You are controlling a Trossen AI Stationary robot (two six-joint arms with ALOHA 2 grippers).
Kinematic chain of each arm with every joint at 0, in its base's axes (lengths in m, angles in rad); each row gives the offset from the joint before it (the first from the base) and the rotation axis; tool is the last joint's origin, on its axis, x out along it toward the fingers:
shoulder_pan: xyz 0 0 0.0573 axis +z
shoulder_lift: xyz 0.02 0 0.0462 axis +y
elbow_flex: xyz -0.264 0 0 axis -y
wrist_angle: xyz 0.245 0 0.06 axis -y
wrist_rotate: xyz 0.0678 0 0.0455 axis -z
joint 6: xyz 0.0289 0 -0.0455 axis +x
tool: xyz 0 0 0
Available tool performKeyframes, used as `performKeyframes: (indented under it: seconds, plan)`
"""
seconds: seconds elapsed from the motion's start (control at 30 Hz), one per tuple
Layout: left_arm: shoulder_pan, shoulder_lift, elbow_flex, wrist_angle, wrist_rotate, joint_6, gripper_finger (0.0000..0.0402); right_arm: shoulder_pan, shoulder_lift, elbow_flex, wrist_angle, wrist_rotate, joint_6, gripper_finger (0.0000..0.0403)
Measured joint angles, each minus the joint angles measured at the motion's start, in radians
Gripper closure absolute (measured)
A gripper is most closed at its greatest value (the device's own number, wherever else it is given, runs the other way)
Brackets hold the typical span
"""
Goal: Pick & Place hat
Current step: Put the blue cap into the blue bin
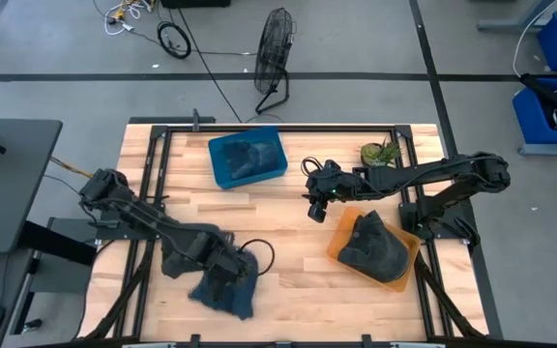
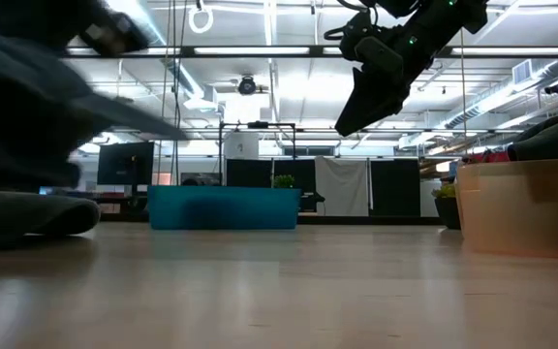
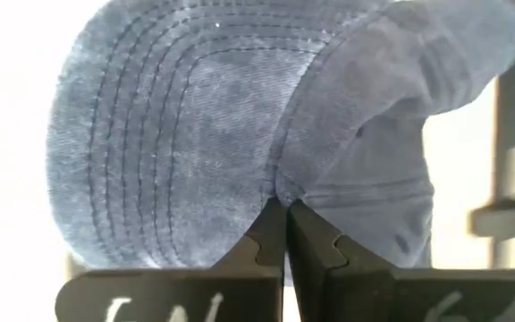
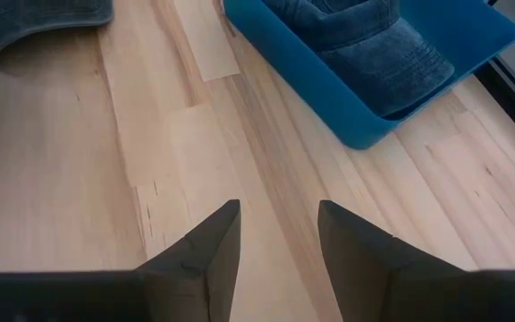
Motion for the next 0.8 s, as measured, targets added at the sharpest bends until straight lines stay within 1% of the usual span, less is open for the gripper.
performKeyframes:
  seconds: [0.1,0.2,0.3,0.43,0.63,0.7,0.8]
  plan:
    - [0.031,-0.001,0.120,-0.142,-0.134,0.168,0.0398,0.000,0.000,0.000,0.003,0.000,0.000,0.0247]
    - [0.091,-0.001,0.214,-0.281,-0.262,0.316,0.0398,0.000,0.000,0.000,0.006,0.000,0.000,0.0247]
    - [0.188,-0.002,0.270,-0.327,-0.332,0.506,0.0398,0.000,0.000,0.000,0.011,0.000,0.000,0.0247]
    - [0.364,-0.002,0.290,-0.301,-0.347,0.833,0.0398,0.000,0.000,0.000,0.030,0.000,0.000,0.0247]
    - [0.643,0.000,0.279,-0.177,-0.352,1.384,0.0398,0.000,0.000,0.000,0.047,0.000,0.000,0.0247]
    - [0.724,0.000,0.279,-0.133,-0.351,1.524,0.0398,0.000,0.000,0.000,0.047,0.000,0.000,0.0247]
    - [0.833,0.002,0.279,-0.103,-0.351,1.643,0.0394,0.000,0.000,0.000,0.048,0.000,0.000,0.0247]
